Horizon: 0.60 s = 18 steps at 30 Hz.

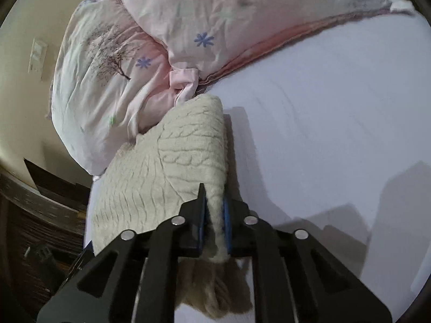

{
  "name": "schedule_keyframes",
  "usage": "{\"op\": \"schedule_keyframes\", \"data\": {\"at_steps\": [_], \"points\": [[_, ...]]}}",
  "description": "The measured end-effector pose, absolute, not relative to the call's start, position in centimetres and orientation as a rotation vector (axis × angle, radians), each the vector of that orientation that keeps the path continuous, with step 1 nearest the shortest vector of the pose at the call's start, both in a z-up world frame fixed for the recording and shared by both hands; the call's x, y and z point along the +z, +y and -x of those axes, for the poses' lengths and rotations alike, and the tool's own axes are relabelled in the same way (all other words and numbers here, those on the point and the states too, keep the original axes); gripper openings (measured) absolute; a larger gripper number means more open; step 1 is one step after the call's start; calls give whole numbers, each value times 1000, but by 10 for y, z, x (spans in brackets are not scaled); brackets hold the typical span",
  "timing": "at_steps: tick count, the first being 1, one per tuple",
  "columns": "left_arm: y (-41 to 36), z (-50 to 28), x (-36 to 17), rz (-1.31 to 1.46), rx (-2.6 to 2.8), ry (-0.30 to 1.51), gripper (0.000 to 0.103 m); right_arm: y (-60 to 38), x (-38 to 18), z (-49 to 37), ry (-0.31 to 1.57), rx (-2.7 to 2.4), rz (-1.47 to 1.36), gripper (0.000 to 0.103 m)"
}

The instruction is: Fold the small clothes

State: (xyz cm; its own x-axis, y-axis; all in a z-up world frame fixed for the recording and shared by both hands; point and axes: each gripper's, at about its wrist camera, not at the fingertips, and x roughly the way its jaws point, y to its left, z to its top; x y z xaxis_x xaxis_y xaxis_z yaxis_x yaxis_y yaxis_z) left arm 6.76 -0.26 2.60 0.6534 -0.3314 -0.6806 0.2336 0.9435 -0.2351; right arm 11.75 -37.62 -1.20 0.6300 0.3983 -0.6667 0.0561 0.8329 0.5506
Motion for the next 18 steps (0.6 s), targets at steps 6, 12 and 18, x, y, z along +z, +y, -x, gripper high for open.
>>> {"op": "schedule_keyframes", "data": {"at_steps": [6,12,18], "points": [[-16,-43,11,-14,-230,834,102,-369,23,-45,709,258,-447,90],[-36,-43,-4,-86,-202,911,102,-332,13,-11,825,167,-188,101],[-46,-49,-13,-100,-171,939,102,-286,-20,-25,934,110,-45,101]]}}
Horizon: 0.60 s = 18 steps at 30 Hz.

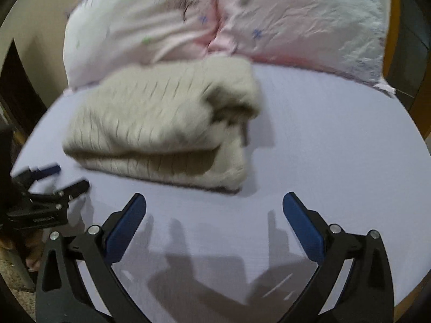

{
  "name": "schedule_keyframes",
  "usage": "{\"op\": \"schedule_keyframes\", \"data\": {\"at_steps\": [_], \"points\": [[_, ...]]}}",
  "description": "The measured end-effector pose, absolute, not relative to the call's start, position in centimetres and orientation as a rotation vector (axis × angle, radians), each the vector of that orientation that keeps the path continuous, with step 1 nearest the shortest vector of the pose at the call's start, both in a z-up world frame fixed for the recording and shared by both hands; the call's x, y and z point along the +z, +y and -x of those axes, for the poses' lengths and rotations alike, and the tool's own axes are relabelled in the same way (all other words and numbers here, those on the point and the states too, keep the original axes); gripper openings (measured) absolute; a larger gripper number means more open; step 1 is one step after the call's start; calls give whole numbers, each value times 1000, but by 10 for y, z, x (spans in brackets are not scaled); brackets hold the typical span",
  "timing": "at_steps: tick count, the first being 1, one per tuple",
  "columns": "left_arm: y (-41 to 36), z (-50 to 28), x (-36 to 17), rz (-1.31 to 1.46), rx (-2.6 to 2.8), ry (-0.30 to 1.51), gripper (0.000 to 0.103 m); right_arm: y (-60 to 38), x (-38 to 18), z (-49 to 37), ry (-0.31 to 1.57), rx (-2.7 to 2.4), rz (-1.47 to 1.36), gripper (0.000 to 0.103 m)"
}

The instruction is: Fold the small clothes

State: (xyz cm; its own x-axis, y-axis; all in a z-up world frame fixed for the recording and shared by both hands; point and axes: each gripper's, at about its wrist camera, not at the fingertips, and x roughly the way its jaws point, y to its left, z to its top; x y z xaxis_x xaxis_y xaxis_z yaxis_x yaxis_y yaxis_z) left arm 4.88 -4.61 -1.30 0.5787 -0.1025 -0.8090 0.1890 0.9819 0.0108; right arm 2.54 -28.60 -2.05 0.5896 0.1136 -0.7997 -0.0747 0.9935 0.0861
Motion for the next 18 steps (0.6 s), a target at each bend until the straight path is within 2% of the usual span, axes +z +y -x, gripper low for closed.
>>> {"op": "schedule_keyframes", "data": {"at_steps": [5,18], "points": [[-46,-47,-14,-97,-167,908,102,-264,-37,-23,917,21,51,101],[-45,-48,-13,-100,-169,898,102,-266,-39,-21,908,5,18,101]]}}
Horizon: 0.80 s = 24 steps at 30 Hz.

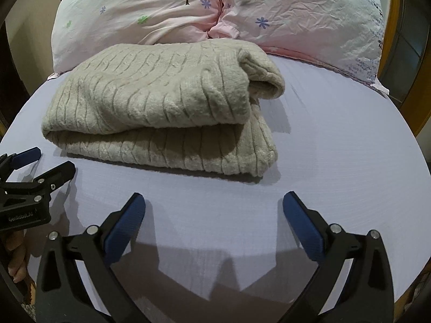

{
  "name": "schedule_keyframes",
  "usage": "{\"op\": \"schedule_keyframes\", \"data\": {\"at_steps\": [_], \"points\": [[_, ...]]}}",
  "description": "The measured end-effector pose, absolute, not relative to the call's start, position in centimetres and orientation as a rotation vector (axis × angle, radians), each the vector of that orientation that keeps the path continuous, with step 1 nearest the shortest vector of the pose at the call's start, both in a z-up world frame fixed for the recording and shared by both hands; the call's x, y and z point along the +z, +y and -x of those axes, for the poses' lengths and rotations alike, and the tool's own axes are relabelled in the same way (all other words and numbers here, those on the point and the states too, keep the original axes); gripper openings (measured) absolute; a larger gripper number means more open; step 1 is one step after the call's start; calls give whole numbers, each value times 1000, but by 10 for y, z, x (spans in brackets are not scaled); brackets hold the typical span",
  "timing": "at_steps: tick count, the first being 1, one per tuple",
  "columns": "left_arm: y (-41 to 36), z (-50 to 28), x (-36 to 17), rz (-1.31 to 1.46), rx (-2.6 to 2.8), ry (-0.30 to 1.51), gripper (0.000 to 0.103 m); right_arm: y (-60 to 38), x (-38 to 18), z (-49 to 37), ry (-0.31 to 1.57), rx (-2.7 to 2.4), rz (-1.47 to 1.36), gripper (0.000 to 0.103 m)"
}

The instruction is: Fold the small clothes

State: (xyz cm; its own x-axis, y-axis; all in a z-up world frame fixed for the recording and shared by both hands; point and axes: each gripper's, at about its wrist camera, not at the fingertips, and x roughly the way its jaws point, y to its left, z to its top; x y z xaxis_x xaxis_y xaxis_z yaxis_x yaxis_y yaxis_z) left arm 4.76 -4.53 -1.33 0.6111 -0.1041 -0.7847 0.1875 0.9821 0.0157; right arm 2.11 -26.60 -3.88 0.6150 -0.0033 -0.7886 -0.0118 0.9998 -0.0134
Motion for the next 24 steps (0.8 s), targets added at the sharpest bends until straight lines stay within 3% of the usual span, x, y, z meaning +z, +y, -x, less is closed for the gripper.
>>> {"op": "schedule_keyframes", "data": {"at_steps": [24], "points": [[-45,-49,-13,-99,-168,897,102,-263,-39,-20,907,-1,16,101]]}}
